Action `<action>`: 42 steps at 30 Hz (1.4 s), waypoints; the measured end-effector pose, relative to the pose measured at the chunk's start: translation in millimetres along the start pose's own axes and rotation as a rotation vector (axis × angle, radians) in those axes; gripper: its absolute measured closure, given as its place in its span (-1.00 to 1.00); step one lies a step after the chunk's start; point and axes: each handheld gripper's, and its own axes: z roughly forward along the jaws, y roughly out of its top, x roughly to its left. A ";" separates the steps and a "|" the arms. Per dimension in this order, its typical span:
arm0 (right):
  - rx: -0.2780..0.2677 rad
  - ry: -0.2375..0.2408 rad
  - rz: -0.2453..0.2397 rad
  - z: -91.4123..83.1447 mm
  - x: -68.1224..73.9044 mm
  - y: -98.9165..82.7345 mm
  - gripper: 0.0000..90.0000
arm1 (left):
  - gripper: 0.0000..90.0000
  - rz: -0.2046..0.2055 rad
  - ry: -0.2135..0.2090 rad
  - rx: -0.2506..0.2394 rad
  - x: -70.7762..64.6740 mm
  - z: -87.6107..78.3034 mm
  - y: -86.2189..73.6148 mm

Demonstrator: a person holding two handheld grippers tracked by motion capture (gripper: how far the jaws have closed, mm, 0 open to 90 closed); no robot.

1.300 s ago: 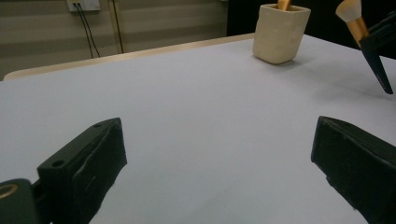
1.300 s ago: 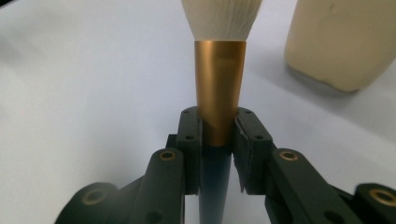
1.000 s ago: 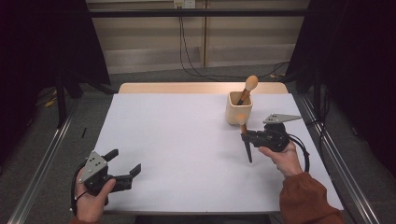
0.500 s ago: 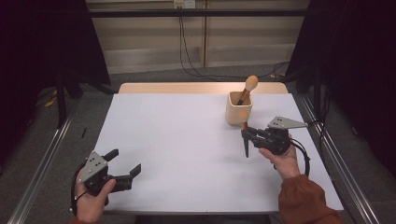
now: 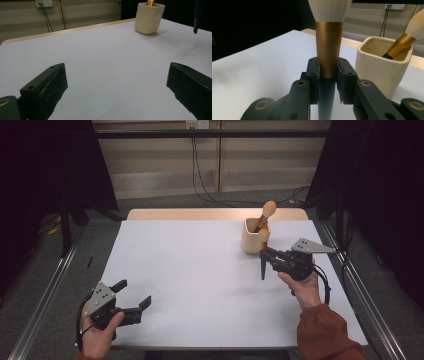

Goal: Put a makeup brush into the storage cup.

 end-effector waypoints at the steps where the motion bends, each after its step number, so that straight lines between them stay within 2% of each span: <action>1: -0.004 -0.002 0.000 0.0 -0.1 1.4 0.65 | -0.93 0.004 -0.002 0.001 0.1 0.2 -0.1; 10: -0.040 -0.015 0.011 1.9 -3.9 16.0 0.65 | -0.93 0.002 -0.006 -0.007 0.2 -0.4 0.1; 11: -0.041 -0.019 -0.001 2.6 -4.4 17.4 0.65 | -0.93 -0.001 -0.006 -0.008 -0.1 -0.4 0.0; 15: -0.047 -0.018 0.001 5.4 -6.2 22.5 0.65 | -0.93 -0.017 -0.008 -0.021 -0.4 -0.1 -0.2; 25: -0.061 -0.040 0.000 14.2 -9.1 39.0 0.65 | -0.93 -0.008 -0.005 -0.018 -0.3 -0.3 0.1; 34: -0.075 -0.059 -0.040 19.7 -12.7 60.3 0.65 | -0.93 -0.003 -0.006 -0.016 -1.0 -0.5 0.3; 40: -0.103 -0.078 -0.043 17.8 -17.8 74.1 0.65 | -0.93 0.006 -0.006 -0.017 -0.9 -0.7 0.7; 42: -0.108 -0.086 -0.043 18.6 -19.4 77.2 0.65 | -0.93 -0.003 -0.006 -0.018 -1.2 -0.4 0.5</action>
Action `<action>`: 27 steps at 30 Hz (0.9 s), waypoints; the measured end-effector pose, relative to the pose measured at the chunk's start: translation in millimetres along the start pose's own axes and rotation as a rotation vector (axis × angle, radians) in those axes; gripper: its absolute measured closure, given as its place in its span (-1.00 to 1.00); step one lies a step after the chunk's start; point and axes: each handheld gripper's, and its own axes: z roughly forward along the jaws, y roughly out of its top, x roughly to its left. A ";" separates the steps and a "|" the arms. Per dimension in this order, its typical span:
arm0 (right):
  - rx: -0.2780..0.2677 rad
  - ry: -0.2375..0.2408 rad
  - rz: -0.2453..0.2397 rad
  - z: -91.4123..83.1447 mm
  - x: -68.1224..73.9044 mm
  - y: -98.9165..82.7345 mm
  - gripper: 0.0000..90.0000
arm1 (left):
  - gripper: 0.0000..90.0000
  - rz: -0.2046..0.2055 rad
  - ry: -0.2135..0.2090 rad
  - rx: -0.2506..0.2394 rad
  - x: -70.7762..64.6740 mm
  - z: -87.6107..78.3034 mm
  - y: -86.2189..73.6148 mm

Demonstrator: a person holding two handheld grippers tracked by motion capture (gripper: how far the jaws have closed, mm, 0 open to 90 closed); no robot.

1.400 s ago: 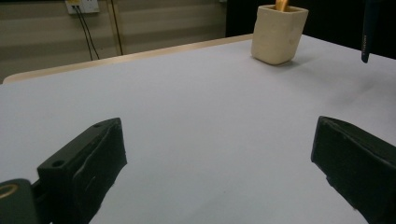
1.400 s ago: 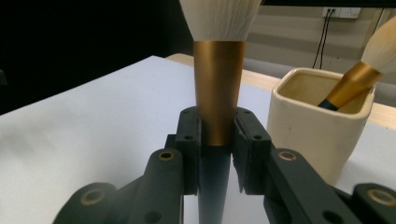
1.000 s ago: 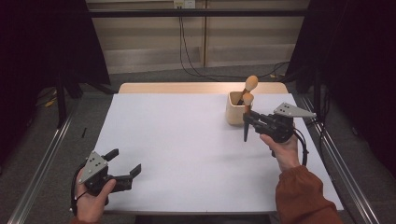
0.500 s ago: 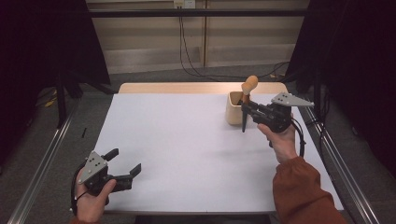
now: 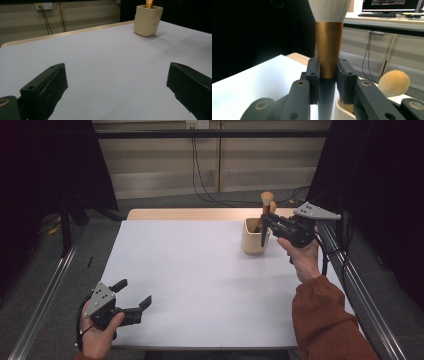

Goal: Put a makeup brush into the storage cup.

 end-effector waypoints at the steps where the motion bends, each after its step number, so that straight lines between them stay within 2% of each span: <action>1: 0.000 -0.004 0.000 0.9 -0.6 1.3 0.65 | -0.93 -0.002 0.000 0.000 0.0 0.1 -0.1; 11: -0.009 -0.053 0.024 14.7 -12.3 9.9 0.65 | -0.93 -0.004 -0.003 0.002 0.2 0.3 -0.3; 16: -0.009 -0.062 0.009 23.7 -15.9 10.3 0.65 | -0.93 -0.002 -0.002 0.002 0.4 0.0 -0.1; 20: -0.030 -0.070 0.018 28.9 -18.8 11.4 0.65 | -0.93 0.004 -0.002 0.006 0.6 -0.2 -0.1; 27: -0.027 -0.097 0.014 40.6 -27.5 7.9 0.65 | -0.93 0.003 -0.003 0.007 0.7 0.1 -0.2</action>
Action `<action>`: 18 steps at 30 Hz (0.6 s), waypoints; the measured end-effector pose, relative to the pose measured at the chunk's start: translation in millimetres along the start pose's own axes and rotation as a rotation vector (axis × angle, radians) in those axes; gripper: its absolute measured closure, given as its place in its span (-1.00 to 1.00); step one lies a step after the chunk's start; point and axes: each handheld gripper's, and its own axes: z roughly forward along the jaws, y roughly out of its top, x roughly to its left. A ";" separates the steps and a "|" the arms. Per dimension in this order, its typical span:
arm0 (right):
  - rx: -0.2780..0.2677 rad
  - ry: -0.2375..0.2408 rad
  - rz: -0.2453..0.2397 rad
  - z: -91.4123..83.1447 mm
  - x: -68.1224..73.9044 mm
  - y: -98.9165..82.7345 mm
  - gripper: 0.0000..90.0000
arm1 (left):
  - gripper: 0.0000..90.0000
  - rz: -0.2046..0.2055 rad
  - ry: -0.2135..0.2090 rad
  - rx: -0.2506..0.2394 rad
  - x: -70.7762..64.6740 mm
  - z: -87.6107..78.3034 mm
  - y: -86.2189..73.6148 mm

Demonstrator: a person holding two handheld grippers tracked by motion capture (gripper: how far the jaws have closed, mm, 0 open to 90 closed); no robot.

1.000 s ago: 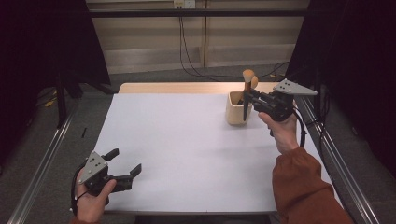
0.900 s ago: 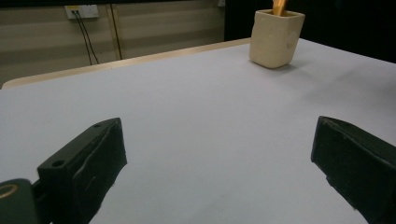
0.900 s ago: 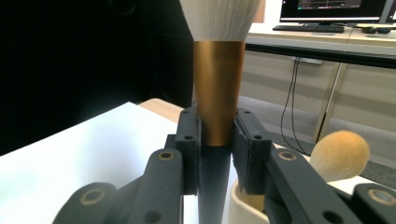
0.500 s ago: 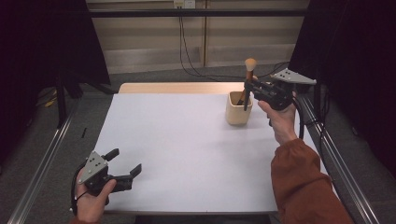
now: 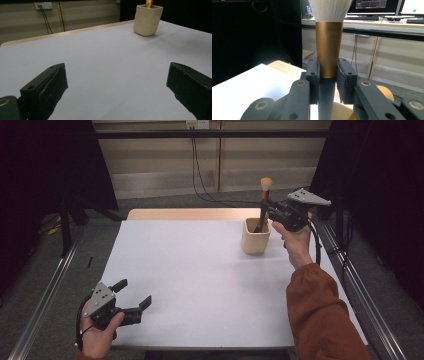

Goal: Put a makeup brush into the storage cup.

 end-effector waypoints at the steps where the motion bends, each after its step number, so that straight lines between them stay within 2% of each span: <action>1: 0.007 -0.002 -0.007 1.7 -1.0 -0.4 0.65 | -0.93 0.000 0.000 0.000 0.0 0.1 0.0; 9: 0.017 -0.027 0.002 9.7 -7.6 -3.0 0.65 | -0.93 0.001 0.001 -0.001 -0.1 -0.2 0.1; 18: 0.024 -0.035 0.001 16.5 -11.8 -11.2 0.65 | -0.93 -0.005 0.001 -0.005 -0.3 -0.1 0.1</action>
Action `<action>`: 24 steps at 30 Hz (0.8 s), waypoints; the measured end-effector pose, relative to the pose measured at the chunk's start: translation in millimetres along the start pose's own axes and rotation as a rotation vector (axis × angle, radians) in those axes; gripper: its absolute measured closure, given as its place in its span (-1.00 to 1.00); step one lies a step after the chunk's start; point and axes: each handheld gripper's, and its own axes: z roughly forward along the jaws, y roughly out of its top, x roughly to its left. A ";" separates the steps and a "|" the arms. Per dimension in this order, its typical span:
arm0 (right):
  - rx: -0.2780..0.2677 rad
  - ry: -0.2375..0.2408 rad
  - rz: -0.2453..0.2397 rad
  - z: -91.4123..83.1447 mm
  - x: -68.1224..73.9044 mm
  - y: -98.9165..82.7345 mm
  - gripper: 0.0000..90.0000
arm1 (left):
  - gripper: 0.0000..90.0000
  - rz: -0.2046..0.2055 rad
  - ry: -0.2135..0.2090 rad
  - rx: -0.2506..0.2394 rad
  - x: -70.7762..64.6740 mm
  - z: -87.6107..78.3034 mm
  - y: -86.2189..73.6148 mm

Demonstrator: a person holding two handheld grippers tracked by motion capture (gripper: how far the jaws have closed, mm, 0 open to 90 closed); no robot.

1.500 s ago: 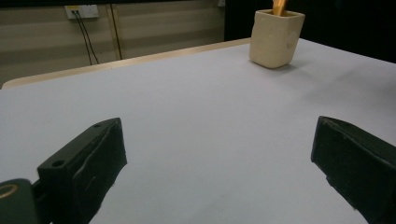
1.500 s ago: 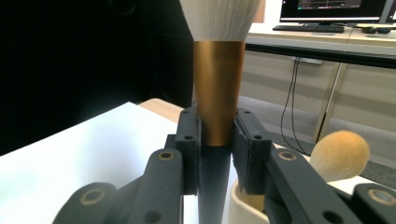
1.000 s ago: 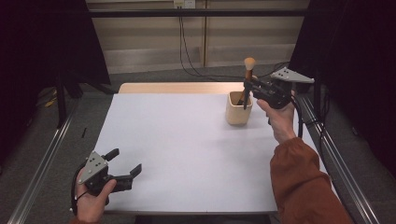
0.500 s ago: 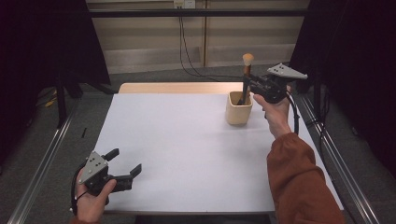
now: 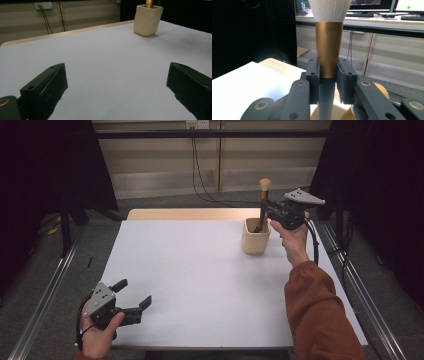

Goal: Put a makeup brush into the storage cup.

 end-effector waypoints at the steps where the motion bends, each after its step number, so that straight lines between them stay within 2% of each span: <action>1: 0.002 0.002 0.000 0.6 -0.5 -0.6 0.65 | -0.93 0.001 0.000 0.000 0.0 0.0 0.0; 5: 0.017 0.006 -0.008 4.1 -0.3 -5.3 0.65 | -0.93 0.006 -0.002 0.001 0.0 -0.1 0.1; 10: 0.020 0.002 0.006 8.1 -2.4 -12.1 0.65 | -0.93 0.003 -0.001 0.001 0.0 -0.2 0.1; 18: 0.033 -0.017 0.020 7.3 -8.4 -20.4 0.65 | -0.93 0.007 -0.001 0.001 -0.1 -0.2 0.2; 24: 0.054 -0.018 0.027 7.4 -8.7 -33.9 0.65 | -0.93 0.007 -0.004 0.003 0.0 -0.1 0.2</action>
